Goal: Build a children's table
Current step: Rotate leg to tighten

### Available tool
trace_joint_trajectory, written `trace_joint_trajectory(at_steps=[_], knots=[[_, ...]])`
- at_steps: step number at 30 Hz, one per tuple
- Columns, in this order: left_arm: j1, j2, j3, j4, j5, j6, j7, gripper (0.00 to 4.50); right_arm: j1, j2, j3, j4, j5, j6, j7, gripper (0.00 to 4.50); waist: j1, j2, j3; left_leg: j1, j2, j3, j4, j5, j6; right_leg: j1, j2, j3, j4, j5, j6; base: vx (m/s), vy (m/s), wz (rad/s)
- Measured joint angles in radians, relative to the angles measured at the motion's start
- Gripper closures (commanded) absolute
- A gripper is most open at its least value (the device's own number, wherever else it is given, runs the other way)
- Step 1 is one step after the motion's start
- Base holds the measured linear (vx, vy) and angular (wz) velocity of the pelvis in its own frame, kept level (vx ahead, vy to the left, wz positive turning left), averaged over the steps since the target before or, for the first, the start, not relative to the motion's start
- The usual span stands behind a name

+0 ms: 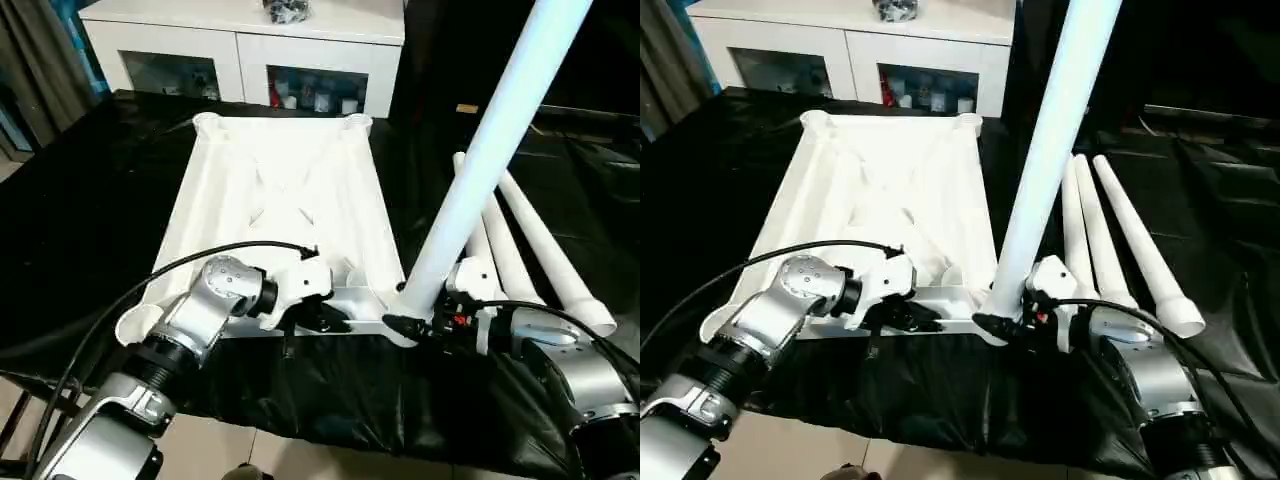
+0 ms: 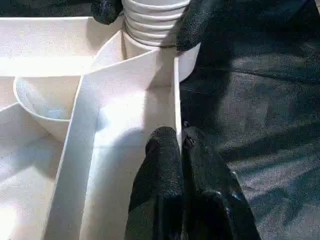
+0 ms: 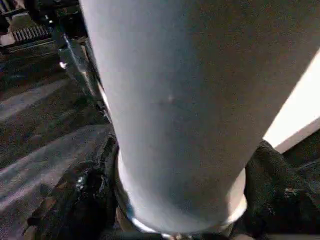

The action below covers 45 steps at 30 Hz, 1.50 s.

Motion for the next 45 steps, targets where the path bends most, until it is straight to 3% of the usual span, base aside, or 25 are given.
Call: trace_joint_trajectory(at_steps=[3, 7, 11, 16, 19, 22, 25, 36, 41, 45], knots=[[0.0, -0.018, 0.021, 0.014, -0.006, 0.035, 0.023, 4.5, -0.002, 0.057, -0.018, 0.014, -0.001, 0.018, -0.07, 1.75, -0.004, -0.002, -0.001, 0.004, 0.0, 0.0, 0.001, -0.001, -0.001, 0.001, 0.0, 0.001, 0.003, 0.0, -0.001, 0.0, 0.0, 0.0], [-0.03, -0.084, 0.051, 0.067, 0.022, 0.105, 0.163, 4.5, -0.06, 0.19, -0.068, 0.121, -0.039, 0.017, -0.319, 1.75, -0.031, -0.008, 0.002, 0.015, 0.0, 0.0, 0.001, -0.001, -0.002, 0.008, 0.0, 0.002, 0.005, -0.001, 0.003, 0.0, 0.0, 0.0], [-0.05, -0.149, 0.06, 0.106, 0.039, 0.14, 0.284, 4.5, -0.112, 0.272, -0.105, 0.197, -0.07, 0.01, -0.517, 1.75, -0.046, -0.007, 0.002, 0.018, 0.0, -0.002, -0.003, -0.001, -0.002, 0.012, 0.0, 0.0, -0.006, -0.002, 0.003, 0.0, 0.0, 0.0], [-0.053, -0.181, 0.067, 0.107, 0.059, 0.164, 0.354, 4.5, -0.143, 0.333, -0.127, 0.241, -0.084, 0.0, -0.651, 1.75, -0.051, -0.008, 0.002, 0.018, -0.001, -0.002, -0.002, -0.001, -0.002, 0.012, 0.0, 0.001, -0.01, -0.002, 0.003, 0.0, 0.0, 0.0], [-0.052, -0.184, 0.067, 0.102, 0.069, 0.164, 0.355, 4.5, -0.143, 0.342, -0.137, 0.252, -0.091, -0.023, -0.655, 1.06, -0.05, -0.008, 0.002, 0.017, -0.001, -0.002, -0.002, -0.001, -0.002, 0.012, 0.0, 0.001, -0.011, -0.001, 0.002, 0.0, 0.0, 0.0], [-0.051, -0.185, 0.064, 0.101, 0.071, 0.148, 0.342, 4.5, -0.143, 0.345, -0.141, 0.253, -0.087, -0.029, -0.642, 0.84, -0.047, -0.007, 0.003, 0.016, -0.001, -0.002, -0.002, -0.001, -0.002, 0.012, 0.0, 0.001, -0.011, 0.0, 0.001, 0.0, 0.0, 0.0], [-0.046, -0.172, 0.054, 0.101, 0.071, 0.099, 0.318, 4.5, -0.142, 0.326, -0.134, 0.249, -0.089, -0.031, -0.6, 0.63, -0.046, -0.007, 0.003, 0.015, -0.001, -0.002, -0.002, -0.001, -0.002, 0.011, 0.0, 0.001, -0.011, 0.006, 0.002, 0.0, 0.0, 0.0], [-0.01, -0.056, 0.043, 0.037, 0.021, -0.003, 0.102, 4.5, -0.047, 0.098, -0.014, 0.072, -0.058, -0.024, -0.176, 0.63, -0.02, -0.005, 0.004, 0.002, 0.0, -0.001, -0.004, 0.001, 0.004, -0.001, 0.0, 0.001, -0.008, 0.007, 0.003, 0.005, -0.001, 0.0], [-0.005, -0.006, 0.036, 0.036, -0.005, -0.028, -0.014, 4.5, -0.036, 0.013, 0.027, 0.009, -0.021, 0.035, 0.004, 0.63, -0.018, -0.004, 0.004, 0.002, 0.0, -0.001, -0.002, -0.001, -0.001, 0.0, 0.0, 0.002, -0.007, 0.007, 0.003, 0.0, 0.0, 0.0], [0.006, 0.021, 0.028, 0.012, -0.018, -0.021, -0.075, 4.5, -0.038, -0.019, 0.052, -0.009, -0.01, 0.052, 0.084, 0.99, -0.018, -0.004, 0.004, 0.003, 0.0, -0.001, -0.001, -0.001, -0.001, 0.0, 0.0, 0.002, -0.006, 0.007, 0.003, 0.0, 0.0, 0.0]])
